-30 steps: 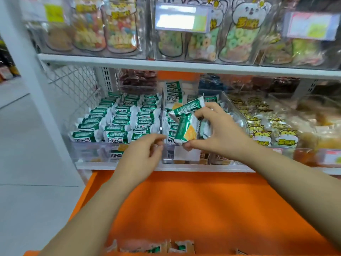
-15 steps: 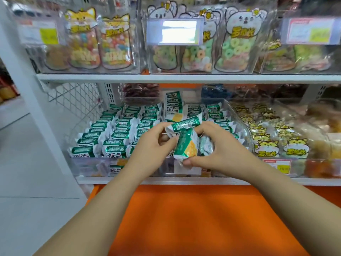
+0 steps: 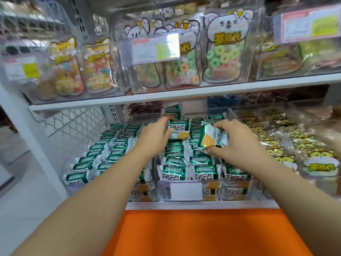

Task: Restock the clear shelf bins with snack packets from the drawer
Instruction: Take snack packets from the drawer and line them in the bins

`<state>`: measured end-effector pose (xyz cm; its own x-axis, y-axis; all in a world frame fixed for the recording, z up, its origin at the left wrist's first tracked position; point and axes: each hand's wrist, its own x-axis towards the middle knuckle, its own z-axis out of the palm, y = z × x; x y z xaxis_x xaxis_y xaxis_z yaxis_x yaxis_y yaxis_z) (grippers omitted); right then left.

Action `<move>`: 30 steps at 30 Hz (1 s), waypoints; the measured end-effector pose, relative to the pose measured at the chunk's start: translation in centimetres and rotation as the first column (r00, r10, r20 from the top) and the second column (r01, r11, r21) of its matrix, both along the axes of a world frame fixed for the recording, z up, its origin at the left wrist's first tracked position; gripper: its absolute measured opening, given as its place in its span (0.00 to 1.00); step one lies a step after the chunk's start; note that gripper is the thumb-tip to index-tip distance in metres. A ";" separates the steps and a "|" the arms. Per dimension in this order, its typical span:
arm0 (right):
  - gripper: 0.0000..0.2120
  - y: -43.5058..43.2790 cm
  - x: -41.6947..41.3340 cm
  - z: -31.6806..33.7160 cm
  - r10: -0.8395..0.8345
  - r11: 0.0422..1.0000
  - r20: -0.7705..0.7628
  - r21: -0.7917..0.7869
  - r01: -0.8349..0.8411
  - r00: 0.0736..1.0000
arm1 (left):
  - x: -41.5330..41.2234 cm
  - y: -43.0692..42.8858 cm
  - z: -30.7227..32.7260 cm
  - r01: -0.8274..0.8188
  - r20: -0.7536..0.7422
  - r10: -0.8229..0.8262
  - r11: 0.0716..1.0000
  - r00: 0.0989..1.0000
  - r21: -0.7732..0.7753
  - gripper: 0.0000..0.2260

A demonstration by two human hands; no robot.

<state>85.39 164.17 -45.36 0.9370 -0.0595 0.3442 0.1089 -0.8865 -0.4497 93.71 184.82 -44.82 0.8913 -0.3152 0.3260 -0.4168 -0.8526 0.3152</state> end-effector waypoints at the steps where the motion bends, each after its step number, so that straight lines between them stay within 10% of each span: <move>1: 0.34 0.0 0.3 0.0 -0.006 1.000 0.005 0.004 0.006 1.000 | 0.8 -0.1 -0.2 -0.045 0.015 0.044 0.997 0.999 0.063 0.14; 10: 0.31 0.1 1.5 -0.4 0.046 0.999 -0.002 -0.028 -0.046 0.999 | 3.3 0.0 -0.7 -0.253 0.114 0.232 0.940 0.966 0.230 0.17; 15: 0.31 0.6 1.8 0.0 0.128 0.988 0.028 -0.093 -0.125 0.991 | -1.1 -2.1 1.6 0.082 -0.126 -0.120 0.959 0.985 -0.272 0.20; 19: 0.31 1.4 1.8 0.0 0.221 0.972 0.062 -0.101 -0.214 0.973 | -2.7 -2.9 1.7 0.236 -0.185 -0.269 0.954 0.945 -0.182 0.19; 24: 0.31 0.8 2.0 -0.4 0.155 0.964 0.084 0.206 -0.169 0.984 | -1.6 -0.9 0.7 0.051 -0.253 -0.146 0.937 0.956 -0.345 0.16; 30: 0.35 0.3 2.3 -0.5 0.072 0.949 0.049 0.304 -0.083 0.996 | -0.4 -0.3 0.0 -0.003 -0.132 -0.008 0.997 0.991 -0.081 0.22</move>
<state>87.74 164.51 -45.86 0.9298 -0.0949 0.3557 0.1936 -0.6957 -0.6917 93.26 184.50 -44.84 0.9274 -0.2953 0.2294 -0.3691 -0.8211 0.4354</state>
